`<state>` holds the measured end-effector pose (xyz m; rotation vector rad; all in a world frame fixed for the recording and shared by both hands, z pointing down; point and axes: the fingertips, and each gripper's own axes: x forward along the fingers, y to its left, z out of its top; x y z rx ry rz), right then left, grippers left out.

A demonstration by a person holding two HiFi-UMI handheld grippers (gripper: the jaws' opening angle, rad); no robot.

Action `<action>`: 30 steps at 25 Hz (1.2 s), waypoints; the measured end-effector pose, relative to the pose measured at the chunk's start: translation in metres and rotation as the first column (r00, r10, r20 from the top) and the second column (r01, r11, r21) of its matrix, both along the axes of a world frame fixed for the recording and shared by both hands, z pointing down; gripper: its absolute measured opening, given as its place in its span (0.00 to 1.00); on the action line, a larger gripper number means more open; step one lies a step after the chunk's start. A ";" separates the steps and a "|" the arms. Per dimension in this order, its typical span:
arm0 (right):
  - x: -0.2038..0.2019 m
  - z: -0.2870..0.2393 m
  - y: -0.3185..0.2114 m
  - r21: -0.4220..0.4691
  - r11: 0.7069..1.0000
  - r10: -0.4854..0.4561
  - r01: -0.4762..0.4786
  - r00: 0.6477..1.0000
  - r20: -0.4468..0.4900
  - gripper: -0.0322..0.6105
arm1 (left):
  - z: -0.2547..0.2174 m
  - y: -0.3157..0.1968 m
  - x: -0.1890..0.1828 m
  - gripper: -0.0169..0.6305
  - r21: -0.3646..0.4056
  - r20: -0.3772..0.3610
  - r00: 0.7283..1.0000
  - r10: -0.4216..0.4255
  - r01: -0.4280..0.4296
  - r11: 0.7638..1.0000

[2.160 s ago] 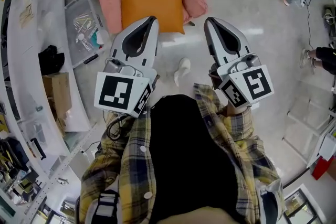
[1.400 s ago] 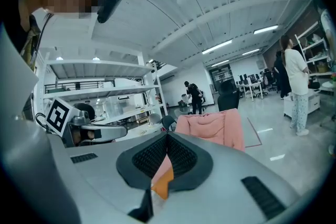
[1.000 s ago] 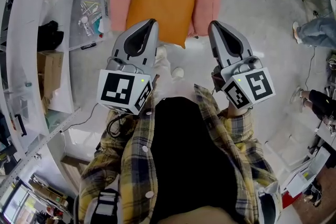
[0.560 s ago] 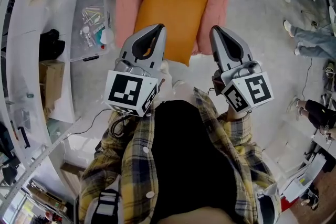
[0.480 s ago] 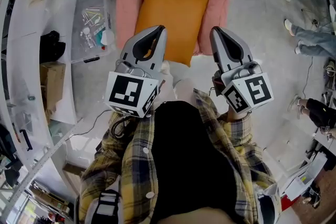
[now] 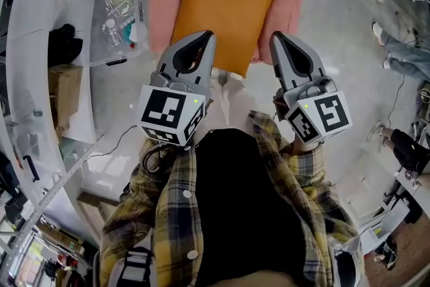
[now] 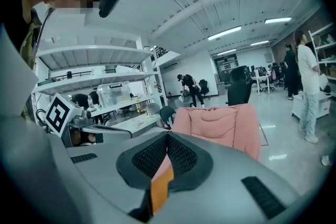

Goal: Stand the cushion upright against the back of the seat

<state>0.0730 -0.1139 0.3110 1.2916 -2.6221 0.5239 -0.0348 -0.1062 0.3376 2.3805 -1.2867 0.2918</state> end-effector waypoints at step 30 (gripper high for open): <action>0.008 0.086 -0.015 -0.153 0.975 -0.159 0.162 0.987 0.035 0.08 | 0.153 0.028 -0.004 0.34 -0.396 -0.141 0.951 -0.276 0.201 0.896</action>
